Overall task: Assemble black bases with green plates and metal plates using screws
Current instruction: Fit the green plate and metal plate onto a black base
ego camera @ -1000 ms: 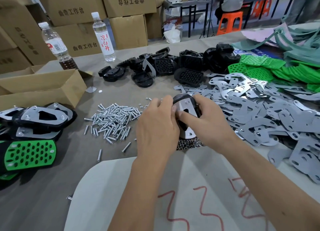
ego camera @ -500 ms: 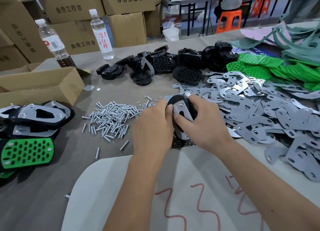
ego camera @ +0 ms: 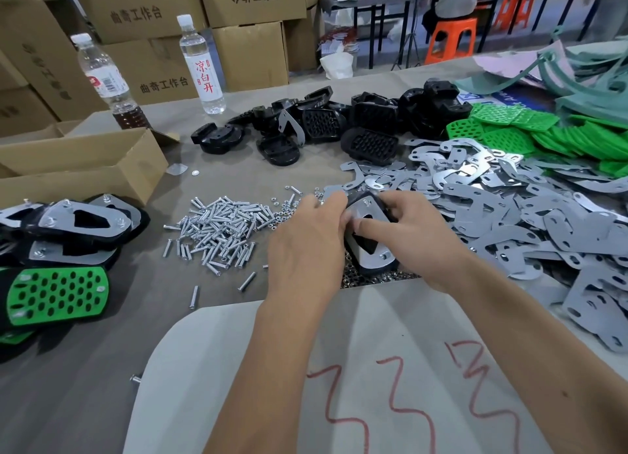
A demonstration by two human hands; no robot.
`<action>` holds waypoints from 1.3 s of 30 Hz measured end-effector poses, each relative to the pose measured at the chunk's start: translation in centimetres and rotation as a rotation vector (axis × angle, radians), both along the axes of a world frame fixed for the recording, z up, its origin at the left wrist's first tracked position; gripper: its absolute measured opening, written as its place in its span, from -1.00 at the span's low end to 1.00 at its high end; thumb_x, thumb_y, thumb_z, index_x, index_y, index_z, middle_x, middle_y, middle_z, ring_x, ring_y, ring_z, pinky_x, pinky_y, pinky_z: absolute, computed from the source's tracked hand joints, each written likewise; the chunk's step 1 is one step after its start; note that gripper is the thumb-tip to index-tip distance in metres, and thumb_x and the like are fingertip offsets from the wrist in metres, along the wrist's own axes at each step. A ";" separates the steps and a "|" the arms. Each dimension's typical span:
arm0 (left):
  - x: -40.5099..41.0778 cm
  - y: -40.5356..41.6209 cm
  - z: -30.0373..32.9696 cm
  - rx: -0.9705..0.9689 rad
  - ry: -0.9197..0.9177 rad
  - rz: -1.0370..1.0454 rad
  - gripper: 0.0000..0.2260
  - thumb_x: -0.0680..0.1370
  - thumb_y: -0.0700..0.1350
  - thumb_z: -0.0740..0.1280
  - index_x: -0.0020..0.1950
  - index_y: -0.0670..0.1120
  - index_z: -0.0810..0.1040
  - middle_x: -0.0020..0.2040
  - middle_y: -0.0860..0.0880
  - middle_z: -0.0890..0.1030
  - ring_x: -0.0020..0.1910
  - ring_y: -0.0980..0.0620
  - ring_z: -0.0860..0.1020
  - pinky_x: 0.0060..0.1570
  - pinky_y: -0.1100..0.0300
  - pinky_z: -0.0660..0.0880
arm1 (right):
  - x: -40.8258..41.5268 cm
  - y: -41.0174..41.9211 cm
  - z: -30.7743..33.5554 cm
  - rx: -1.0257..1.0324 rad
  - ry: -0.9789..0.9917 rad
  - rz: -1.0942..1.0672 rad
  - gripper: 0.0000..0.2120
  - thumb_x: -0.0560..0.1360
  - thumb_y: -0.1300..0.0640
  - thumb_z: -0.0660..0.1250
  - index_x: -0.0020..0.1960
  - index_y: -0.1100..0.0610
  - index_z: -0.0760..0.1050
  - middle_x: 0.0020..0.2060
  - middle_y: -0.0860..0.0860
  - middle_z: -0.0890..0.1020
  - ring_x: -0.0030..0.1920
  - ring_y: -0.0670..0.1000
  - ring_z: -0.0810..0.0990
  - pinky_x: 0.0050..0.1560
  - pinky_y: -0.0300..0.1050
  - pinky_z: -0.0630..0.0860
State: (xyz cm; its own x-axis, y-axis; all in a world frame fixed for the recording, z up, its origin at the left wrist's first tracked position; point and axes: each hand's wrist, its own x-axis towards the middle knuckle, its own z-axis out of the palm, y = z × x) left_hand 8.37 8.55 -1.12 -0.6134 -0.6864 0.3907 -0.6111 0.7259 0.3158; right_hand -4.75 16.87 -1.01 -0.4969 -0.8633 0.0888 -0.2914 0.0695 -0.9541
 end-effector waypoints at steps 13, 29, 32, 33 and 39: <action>-0.1 0.6 0.2 -0.035 0.048 -0.236 -0.82 0.68 -0.10 0.22 -0.08 -0.04 0.27 -0.12 -0.02 0.29 -0.31 -0.11 0.33 -0.42 0.06 0.08 | -2.4 1.3 1.6 0.254 -0.181 0.113 -0.85 0.49 0.09 0.46 -0.18 0.12 0.55 -0.43 0.04 0.47 -0.49 0.00 0.40 -0.43 -0.29 0.20; 0.1 0.6 -0.5 0.260 0.243 -0.188 -0.84 0.65 -0.04 0.29 -0.06 -0.04 0.37 -0.13 0.08 0.47 -0.13 0.00 0.42 -0.14 0.00 0.37 | -2.2 1.6 1.7 0.261 -0.141 0.099 -0.74 0.60 0.16 0.36 -0.26 0.08 0.52 -0.46 0.02 0.40 -0.58 -0.06 0.29 -0.58 -0.35 0.14; 0.0 0.3 -0.5 0.245 0.199 -0.162 -0.73 0.68 0.05 0.23 -0.13 -0.06 0.36 -0.19 0.01 0.49 -0.16 -0.10 0.45 -0.16 -0.06 0.39 | -1.8 1.4 1.5 0.215 -0.011 0.072 -0.79 0.59 0.10 0.38 -0.21 0.12 0.54 -0.37 0.06 0.43 -0.47 0.00 0.30 -0.51 -0.27 0.16; -0.1 0.3 -0.5 0.240 0.174 -0.151 -0.72 0.69 0.05 0.22 -0.14 -0.06 0.36 -0.20 0.00 0.50 -0.16 -0.12 0.45 -0.17 -0.06 0.39 | -1.7 1.4 1.5 0.194 0.052 0.069 -0.79 0.58 0.09 0.39 -0.15 0.21 0.55 -0.36 0.09 0.43 -0.44 0.00 0.28 -0.49 -0.24 0.16; -0.5 0.8 -0.5 0.190 0.107 -0.022 -0.68 0.72 0.07 0.12 -0.21 0.02 0.26 -0.28 0.06 0.39 -0.25 -0.11 0.37 -0.26 0.01 0.18 | -0.8 1.1 1.2 0.092 0.211 0.032 -0.69 0.53 0.10 0.42 -0.22 0.28 0.42 -0.46 -0.02 0.33 -0.44 -0.02 0.20 -0.47 -0.16 0.11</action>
State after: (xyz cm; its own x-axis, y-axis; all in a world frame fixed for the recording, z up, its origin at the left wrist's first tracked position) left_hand 7.87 9.36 -1.58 -0.5909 -0.7409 0.3192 -0.5516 0.6598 0.5103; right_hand -5.59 17.93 0.18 -0.4482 -0.8874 0.1084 -0.4873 0.1408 -0.8618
